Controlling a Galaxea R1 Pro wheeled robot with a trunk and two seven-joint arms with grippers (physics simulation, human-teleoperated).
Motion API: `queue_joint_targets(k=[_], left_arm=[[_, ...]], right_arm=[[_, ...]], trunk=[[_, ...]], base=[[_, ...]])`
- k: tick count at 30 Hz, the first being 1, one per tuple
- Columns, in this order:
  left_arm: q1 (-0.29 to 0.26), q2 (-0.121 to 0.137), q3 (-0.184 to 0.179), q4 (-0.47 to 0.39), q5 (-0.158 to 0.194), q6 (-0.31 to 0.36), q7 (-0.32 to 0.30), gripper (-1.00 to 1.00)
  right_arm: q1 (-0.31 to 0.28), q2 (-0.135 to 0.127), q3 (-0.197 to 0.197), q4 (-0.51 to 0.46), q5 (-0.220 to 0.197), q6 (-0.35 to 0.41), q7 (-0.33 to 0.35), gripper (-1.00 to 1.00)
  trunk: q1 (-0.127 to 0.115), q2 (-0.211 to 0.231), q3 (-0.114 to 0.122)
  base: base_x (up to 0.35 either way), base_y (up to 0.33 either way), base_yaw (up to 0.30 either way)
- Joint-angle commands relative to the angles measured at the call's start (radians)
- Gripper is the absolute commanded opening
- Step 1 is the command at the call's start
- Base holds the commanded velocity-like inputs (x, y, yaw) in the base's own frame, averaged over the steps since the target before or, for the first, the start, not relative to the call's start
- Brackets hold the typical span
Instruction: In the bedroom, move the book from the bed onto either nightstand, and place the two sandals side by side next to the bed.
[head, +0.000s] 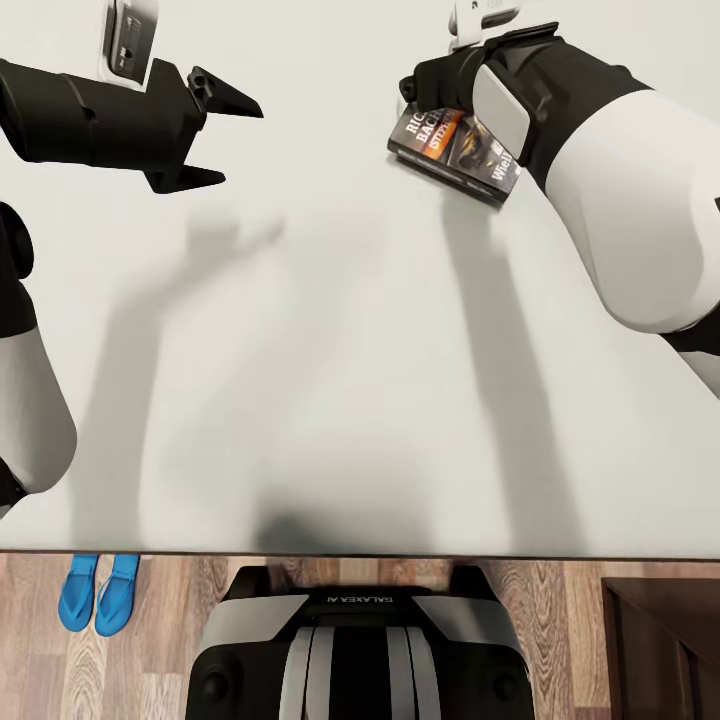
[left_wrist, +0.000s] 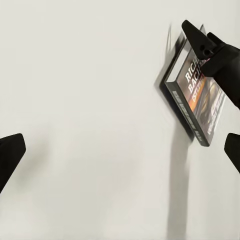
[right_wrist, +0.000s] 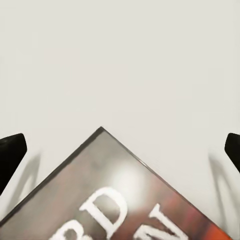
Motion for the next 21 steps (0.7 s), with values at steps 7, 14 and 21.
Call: queue_joint_targets(k=[7,14,21], left_arm=[[-0.001,0.000,0.000,0.000,0.009,0.004,0.011,1.00],[-0.001,0.000,0.000,-0.001,0.010,0.004,0.011,1.00],[-0.001,0.000,0.001,-0.001,0.009,0.004,0.011,1.00]], right_arm=[[0.001,0.000,0.018,0.002,0.017,0.029,0.005,1.00],[0.001,0.000,0.018,0.002,0.017,0.034,0.005,1.00],[-0.001,0.000,0.019,0.001,0.016,0.036,0.005,1.00]], trunk=[[0.000,0.000,-0.001],[0.000,0.000,-0.001],[0.000,0.000,-0.001]], base=[[-0.123,-0.027,0.000],[-0.278,-0.069,0.000],[-0.177,-0.038,0.000]])
